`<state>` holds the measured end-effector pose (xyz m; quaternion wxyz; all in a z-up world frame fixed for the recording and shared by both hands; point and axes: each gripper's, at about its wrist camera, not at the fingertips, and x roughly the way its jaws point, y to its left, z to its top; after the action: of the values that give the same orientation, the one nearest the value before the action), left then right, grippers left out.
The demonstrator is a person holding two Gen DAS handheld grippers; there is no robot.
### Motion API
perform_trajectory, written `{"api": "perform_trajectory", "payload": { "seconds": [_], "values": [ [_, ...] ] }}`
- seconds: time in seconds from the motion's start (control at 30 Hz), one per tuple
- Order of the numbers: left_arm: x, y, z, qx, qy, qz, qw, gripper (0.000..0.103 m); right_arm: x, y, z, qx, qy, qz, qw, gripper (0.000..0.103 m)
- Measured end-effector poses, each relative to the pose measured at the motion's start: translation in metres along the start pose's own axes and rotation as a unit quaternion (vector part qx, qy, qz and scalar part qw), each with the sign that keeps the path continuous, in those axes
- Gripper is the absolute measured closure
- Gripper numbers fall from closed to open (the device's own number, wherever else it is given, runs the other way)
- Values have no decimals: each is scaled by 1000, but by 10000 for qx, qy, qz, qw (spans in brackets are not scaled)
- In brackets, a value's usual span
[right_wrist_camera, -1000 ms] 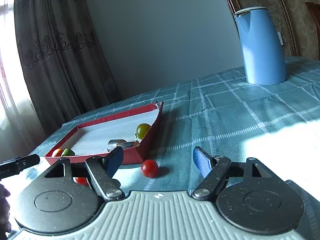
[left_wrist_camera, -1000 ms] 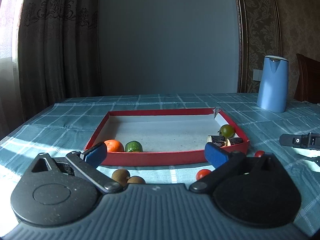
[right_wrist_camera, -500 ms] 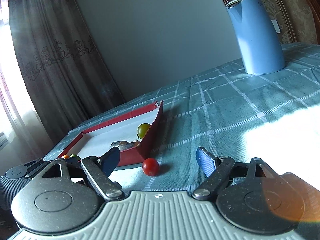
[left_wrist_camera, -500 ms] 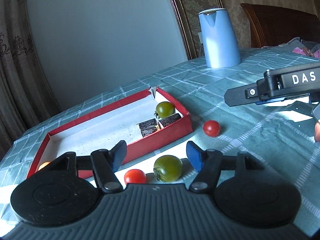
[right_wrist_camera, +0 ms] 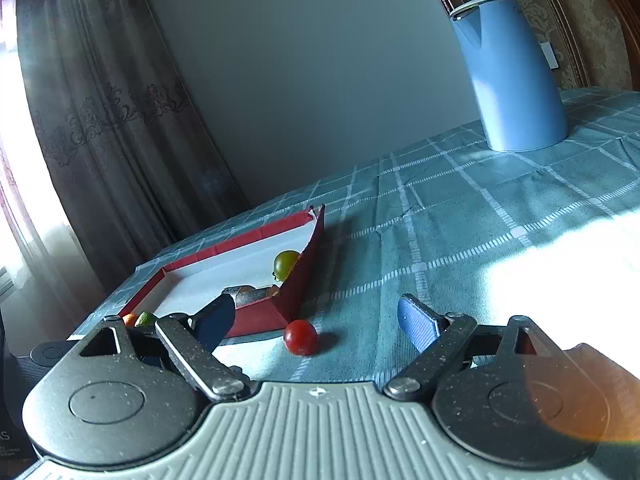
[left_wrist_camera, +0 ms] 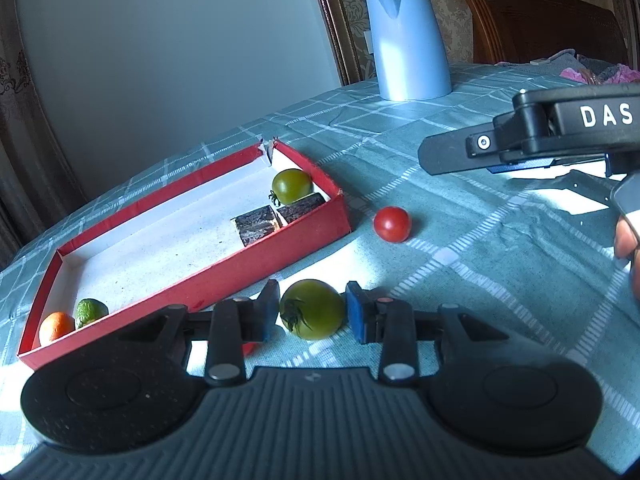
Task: Organize fruits
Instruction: 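Grasp the second yellow-green tomato with the left gripper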
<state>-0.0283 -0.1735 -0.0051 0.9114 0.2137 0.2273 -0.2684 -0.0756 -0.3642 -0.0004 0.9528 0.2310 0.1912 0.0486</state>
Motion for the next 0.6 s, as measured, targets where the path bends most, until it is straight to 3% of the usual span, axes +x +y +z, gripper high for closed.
{"api": "perform_trajectory", "payload": {
  "seconds": [0.33,0.6],
  "values": [
    [-16,14,-2,-414,-306,145,9986,72,2,2,0,-57,24,3,10000,14],
    [-35,50,-7,-1014,-389,901,9900,71,9,29,-9,-507,338,144,9980,14]
  ]
}}
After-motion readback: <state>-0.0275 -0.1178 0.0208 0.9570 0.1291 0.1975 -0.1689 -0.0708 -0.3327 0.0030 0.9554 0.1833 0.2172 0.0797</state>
